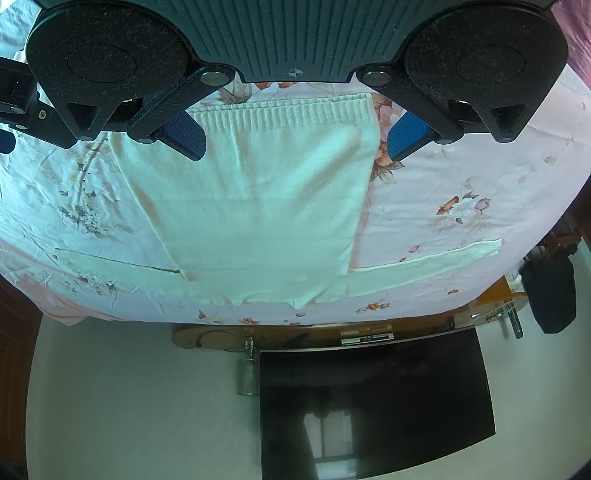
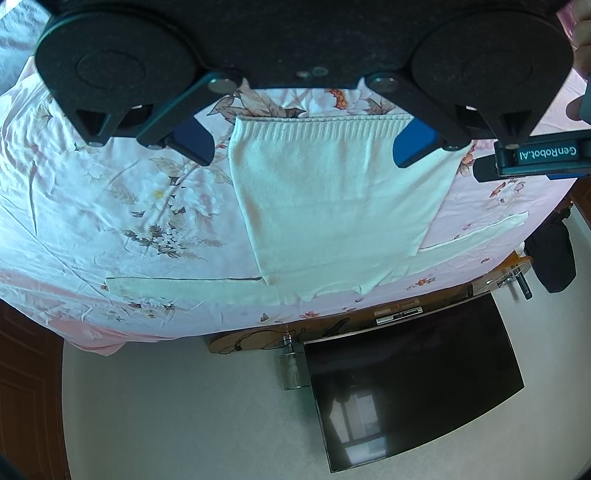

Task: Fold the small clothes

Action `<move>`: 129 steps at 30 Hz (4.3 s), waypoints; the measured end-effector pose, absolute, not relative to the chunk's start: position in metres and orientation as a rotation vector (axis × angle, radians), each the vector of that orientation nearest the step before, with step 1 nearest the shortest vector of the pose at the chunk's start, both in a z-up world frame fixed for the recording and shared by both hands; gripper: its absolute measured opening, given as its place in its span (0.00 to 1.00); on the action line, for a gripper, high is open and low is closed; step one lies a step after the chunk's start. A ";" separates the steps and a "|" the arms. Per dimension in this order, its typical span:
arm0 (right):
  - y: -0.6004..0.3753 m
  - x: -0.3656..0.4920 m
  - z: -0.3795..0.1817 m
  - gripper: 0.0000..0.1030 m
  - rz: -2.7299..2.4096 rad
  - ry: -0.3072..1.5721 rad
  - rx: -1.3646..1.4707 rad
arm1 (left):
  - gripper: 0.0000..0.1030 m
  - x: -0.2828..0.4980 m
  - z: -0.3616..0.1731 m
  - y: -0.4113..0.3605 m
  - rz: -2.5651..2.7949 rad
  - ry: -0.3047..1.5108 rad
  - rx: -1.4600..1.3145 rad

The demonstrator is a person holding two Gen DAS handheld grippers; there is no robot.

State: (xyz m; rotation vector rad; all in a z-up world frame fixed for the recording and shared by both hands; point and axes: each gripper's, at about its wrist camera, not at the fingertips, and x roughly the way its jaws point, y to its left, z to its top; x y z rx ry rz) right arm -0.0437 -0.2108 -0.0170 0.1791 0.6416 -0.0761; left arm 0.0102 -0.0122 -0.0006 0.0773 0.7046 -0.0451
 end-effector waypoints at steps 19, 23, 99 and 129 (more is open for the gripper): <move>-0.212 -0.041 -0.018 1.00 -0.063 0.646 0.181 | 1.00 0.011 -0.003 -0.014 -0.040 0.714 0.075; -0.212 -0.041 -0.018 1.00 -0.063 0.645 0.182 | 1.00 0.011 -0.004 -0.014 -0.041 0.714 0.074; -0.394 0.235 -0.076 0.91 -0.400 0.725 0.213 | 1.00 0.356 -0.088 -0.144 -0.095 0.834 0.168; -0.588 0.331 -0.143 0.26 -0.671 0.688 0.454 | 1.00 0.483 -0.157 -0.194 -0.062 0.912 0.172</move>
